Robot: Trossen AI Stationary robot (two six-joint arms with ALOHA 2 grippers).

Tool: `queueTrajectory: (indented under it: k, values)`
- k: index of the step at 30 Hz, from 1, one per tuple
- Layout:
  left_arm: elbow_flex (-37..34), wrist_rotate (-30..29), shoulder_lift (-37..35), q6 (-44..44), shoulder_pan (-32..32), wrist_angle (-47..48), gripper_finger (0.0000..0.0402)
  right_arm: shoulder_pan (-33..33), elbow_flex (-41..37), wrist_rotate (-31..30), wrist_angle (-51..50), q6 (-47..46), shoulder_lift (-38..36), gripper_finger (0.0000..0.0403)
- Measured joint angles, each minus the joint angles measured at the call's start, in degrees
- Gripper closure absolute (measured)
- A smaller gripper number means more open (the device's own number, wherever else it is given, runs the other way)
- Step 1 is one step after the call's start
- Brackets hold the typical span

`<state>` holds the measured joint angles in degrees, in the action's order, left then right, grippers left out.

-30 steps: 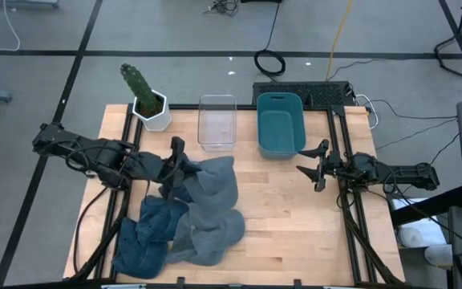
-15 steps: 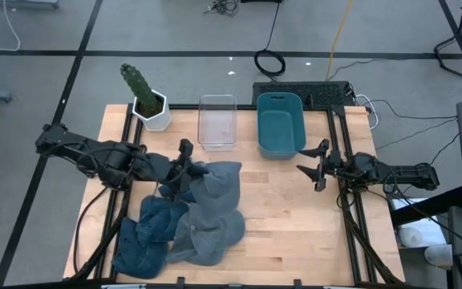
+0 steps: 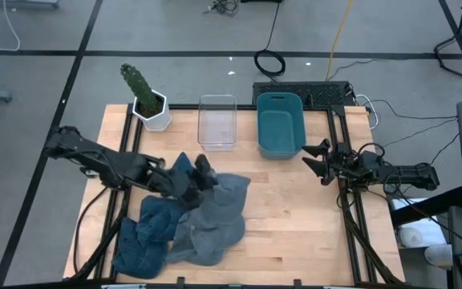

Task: Pick & Place hat
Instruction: Put the top gray cap into the blue bin

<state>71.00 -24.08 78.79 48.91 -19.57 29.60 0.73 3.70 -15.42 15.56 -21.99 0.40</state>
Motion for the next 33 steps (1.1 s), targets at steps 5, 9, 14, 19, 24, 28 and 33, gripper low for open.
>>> queueTrajectory:
  k: [5, 9, 14, 19, 24, 28, 33]
  values:
    - [-0.1, -9.3, 5.5, 5.8, -1.0, -4.9, 0.0394, 0.0, 0.0, -4.1, -2.1, 0.1, 0.0, 0.0151]
    - [-0.1, -13.7, 8.5, 10.9, -1.2, -8.4, 0.0386, 0.0, 0.0, -4.1, -2.8, -3.2, 0.4, 0.0151]
    - [-0.1, -15.0, 10.4, 16.5, -2.0, -12.7, 0.0382, 0.0, 0.4, -4.1, 3.7, -7.0, 4.8, 0.0151]
    - [-0.1, -14.9, 11.1, 23.0, -3.1, -20.0, 0.0392, 0.0, 6.0, -3.9, 2.6, -7.2, 17.0, 0.0151]
    - [-0.1, -14.9, 11.1, 30.1, -3.6, -25.0, 0.0385, 0.0, 16.1, 0.7, -2.3, -7.1, 32.8, 0.0151]
    - [-0.1, -18.6, 11.1, 35.4, -4.0, -28.0, 0.0394, 0.0, 23.5, 9.3, -1.7, -4.8, 42.6, 0.0151]
    - [-0.1, -33.7, 10.8, 46.6, -4.1, -32.2, 0.0381, 0.1, 25.4, 13.8, -2.3, -3.6, 49.7, 0.0151]
